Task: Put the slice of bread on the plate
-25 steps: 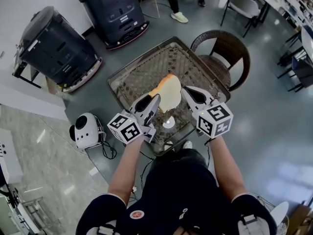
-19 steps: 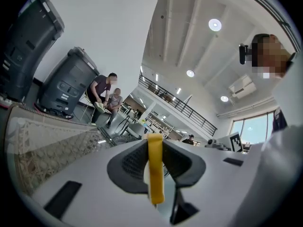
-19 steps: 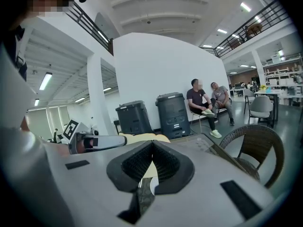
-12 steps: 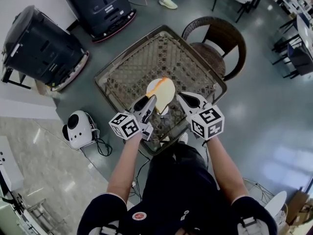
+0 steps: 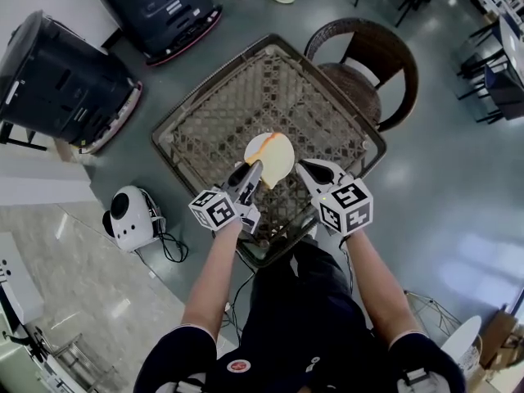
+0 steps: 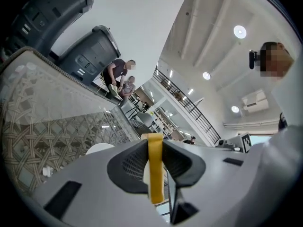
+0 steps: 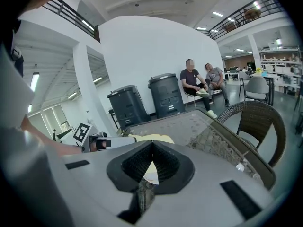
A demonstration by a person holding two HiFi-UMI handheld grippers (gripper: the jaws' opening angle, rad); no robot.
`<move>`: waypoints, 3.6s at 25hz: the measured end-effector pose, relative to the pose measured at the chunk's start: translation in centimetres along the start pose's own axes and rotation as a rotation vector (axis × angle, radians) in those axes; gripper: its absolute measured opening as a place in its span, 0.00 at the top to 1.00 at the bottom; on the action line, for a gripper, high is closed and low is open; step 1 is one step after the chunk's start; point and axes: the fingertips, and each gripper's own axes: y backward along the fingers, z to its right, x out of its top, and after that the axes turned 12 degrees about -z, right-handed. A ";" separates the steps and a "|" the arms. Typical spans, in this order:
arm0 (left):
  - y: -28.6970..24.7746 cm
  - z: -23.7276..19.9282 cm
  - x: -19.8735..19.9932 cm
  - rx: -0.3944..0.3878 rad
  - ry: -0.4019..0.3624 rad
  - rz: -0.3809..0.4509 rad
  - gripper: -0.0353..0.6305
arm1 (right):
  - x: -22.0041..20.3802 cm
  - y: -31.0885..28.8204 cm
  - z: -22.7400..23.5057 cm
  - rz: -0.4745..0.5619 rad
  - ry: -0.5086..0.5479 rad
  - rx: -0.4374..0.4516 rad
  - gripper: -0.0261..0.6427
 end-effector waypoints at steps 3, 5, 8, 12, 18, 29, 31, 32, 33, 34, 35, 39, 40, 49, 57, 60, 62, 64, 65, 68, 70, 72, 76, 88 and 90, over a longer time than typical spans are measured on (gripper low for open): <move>-0.7 -1.0 -0.4 0.002 0.023 -0.002 0.81 | -0.6 -0.4 0.4 -0.016 -0.011 -0.001 0.95; -1.1 -1.6 -0.8 0.009 0.032 -0.008 0.81 | -1.0 -0.6 0.7 -0.025 -0.017 -0.001 0.95; -1.3 -2.6 -1.2 0.023 0.044 -0.012 0.81 | -1.0 -1.0 1.0 -0.030 -0.024 -0.005 0.95; -1.4 -3.8 -1.6 0.051 0.055 -0.020 0.81 | -0.7 -1.5 1.2 -0.031 -0.025 -0.005 0.95; -1.4 -4.8 -1.9 0.090 0.074 -0.019 0.81 | -0.7 -1.9 0.9 -0.032 -0.025 0.006 0.95; -1.2 -7.6 -3.6 0.245 0.062 -0.106 0.81 | -0.7 -1.7 0.7 -0.033 -0.030 0.008 0.95; -1.2 -7.9 -3.7 0.260 0.069 -0.113 0.81 | -0.9 -1.5 0.7 -0.032 -0.031 0.009 0.95; -1.2 -8.1 -3.7 0.268 0.073 -0.117 0.81 | -0.9 -1.5 0.8 -0.032 -0.031 0.010 0.95; -1.2 -8.3 -3.8 0.275 0.078 -0.121 0.81 | -1.0 -1.4 0.8 -0.030 -0.032 0.010 0.95; -1.2 -8.5 -3.9 0.281 0.083 -0.127 0.81 | -1.0 -1.4 0.8 -0.029 -0.033 0.010 0.95; -1.2 -8.6 -4.0 0.288 0.087 -0.133 0.81 | -1.1 -1.3 0.9 -0.027 -0.033 0.010 0.95; -1.0 -9.3 -4.0 0.335 0.094 -0.145 0.79 | -1.0 -0.9 1.1 -0.023 -0.038 0.010 0.95; -1.0 -9.6 -4.0 0.353 0.096 -0.148 0.78 | -1.0 -0.8 1.1 -0.023 -0.039 0.009 0.95; -0.5 -11.2 -4.3 0.471 0.081 -0.176 0.71 | -1.6 0.2 1.6 -0.017 -0.048 0.004 0.95; 0.2 -11.0 -3.5 0.562 0.024 -0.165 0.65 | -1.3 1.2 1.6 -0.004 -0.043 0.014 0.95; 0.9 -10.6 -3.0 0.588 0.003 -0.154 0.65 | -1.0 1.6 1.5 0.007 -0.039 0.018 0.95; 1.1 -9.8 -2.9 0.584 -0.009 -0.157 0.65 | -0.7 2.0 1.4 0.017 -0.037 0.023 0.95; 1.4 -8.8 -2.7 0.576 -0.026 -0.160 0.65 | -0.4 2.5 1.2 0.027 -0.034 0.029 0.95; 1.5 -8.1 -2.6 0.572 -0.039 -0.159 0.65 | -0.1 2.7 1.1 0.033 -0.031 0.032 0.95; 1.7 -5.7 -2.0 0.536 -0.087 -0.152 0.65 | 0.6 3.3 0.6 0.054 -0.020 0.041 0.95; 1.6 -3.8 -1.7 0.505 -0.128 -0.144 0.66 | 1.0 3.7 0.2 0.069 -0.012 0.047 0.95; 1.9 -1.8 -1.3 0.486 -0.169 -0.128 0.68 | 1.2 4.1 -0.3 0.081 -0.004 0.057 0.95; 2.4 2.9 0.3 0.443 -0.253 -0.077 0.79 | 2.2 4.9 -1.3 0.109 0.009 0.074 0.95; 4.0 15.6 3.4 0.307 -0.471 0.030 0.94 | 3.8 8.0 -4.4 0.201 0.009 0.118 0.95; 4.3 17.1 3.7 0.295 -0.494 0.041 0.94 | 4.3 8.6 -4.9 0.227 0.012 0.125 0.95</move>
